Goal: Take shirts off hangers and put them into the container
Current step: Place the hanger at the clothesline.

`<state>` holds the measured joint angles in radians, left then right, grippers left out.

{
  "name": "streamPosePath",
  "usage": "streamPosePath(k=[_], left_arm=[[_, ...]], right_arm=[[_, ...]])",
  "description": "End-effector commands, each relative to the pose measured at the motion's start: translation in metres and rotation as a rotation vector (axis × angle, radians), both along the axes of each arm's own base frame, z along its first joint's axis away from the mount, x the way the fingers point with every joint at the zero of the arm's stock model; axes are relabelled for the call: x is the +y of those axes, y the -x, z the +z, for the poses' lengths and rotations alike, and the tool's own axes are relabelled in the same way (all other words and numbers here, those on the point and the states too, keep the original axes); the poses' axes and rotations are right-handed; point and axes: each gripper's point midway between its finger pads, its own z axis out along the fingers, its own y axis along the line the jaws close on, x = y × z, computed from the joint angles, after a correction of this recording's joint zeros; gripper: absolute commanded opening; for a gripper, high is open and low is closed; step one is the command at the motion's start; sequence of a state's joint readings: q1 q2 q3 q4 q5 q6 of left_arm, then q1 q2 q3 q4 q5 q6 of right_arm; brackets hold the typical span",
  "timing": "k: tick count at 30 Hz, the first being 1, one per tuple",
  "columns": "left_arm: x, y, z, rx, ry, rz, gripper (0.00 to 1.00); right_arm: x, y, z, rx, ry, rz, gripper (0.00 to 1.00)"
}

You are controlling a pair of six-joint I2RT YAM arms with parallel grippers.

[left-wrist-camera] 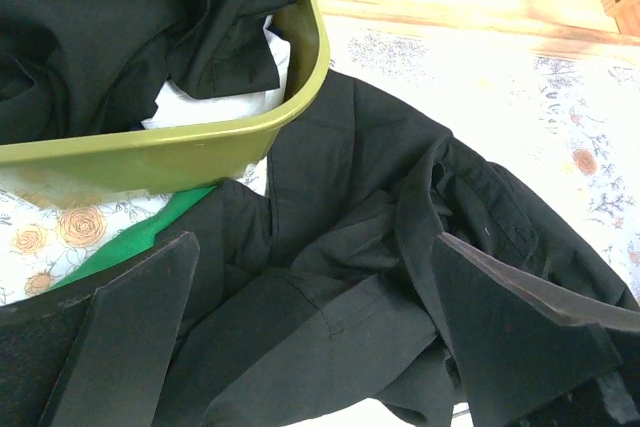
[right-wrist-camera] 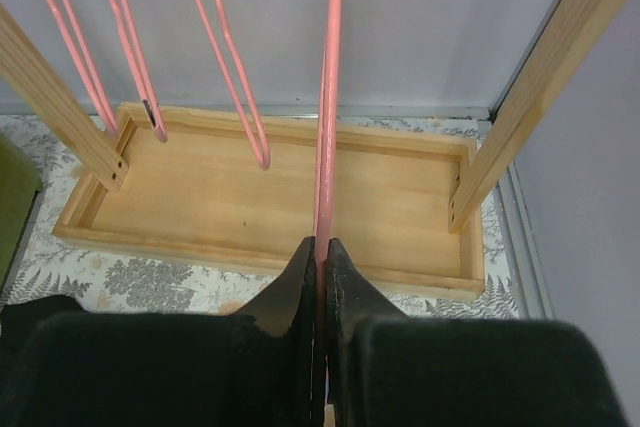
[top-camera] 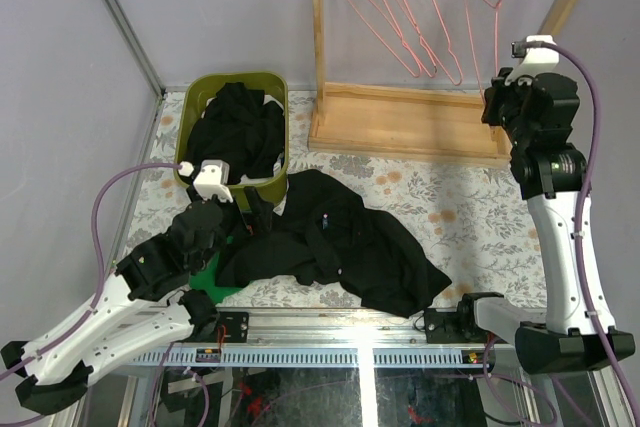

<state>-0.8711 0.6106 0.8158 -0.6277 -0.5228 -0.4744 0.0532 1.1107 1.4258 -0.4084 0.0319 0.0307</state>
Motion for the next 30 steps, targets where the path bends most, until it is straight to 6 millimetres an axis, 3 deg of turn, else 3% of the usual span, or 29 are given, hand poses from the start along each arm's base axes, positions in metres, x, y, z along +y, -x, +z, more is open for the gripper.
streamPosePath(k=[1,6,12,15,17,22,24,25,30], left_arm=[[-0.004,-0.001,0.001,-0.008,0.026,-0.018,1.00],[-0.003,-0.002,0.001,-0.007,0.021,-0.014,1.00],[-0.003,-0.003,0.001,-0.008,0.026,-0.011,1.00],[-0.002,-0.003,0.002,-0.014,0.029,-0.010,1.00],[-0.001,-0.004,0.003,-0.015,0.028,-0.007,1.00],[-0.002,-0.004,0.001,-0.011,0.026,-0.012,1.00],[-0.003,-0.005,0.001,-0.012,0.024,-0.016,1.00],[-0.003,-0.005,0.001,-0.011,0.022,-0.016,1.00],[-0.003,-0.007,-0.001,-0.006,0.011,-0.013,1.00]], right_arm=[[0.005,-0.005,0.038,-0.096,0.039,0.049,0.00],[0.013,-0.026,0.057,-0.078,-0.006,0.073,0.00],[0.017,-0.055,0.053,-0.007,-0.045,0.069,0.00],[0.023,-0.067,0.041,0.062,-0.054,0.098,0.00],[0.022,-0.073,0.022,0.142,-0.057,0.081,0.00],[0.018,-0.074,-0.006,0.207,-0.054,0.060,0.04],[0.016,-0.074,-0.005,0.177,-0.051,0.050,0.05],[0.015,-0.073,-0.005,0.169,-0.054,0.044,0.09],[0.012,-0.065,-0.001,0.131,-0.051,0.027,0.46]])
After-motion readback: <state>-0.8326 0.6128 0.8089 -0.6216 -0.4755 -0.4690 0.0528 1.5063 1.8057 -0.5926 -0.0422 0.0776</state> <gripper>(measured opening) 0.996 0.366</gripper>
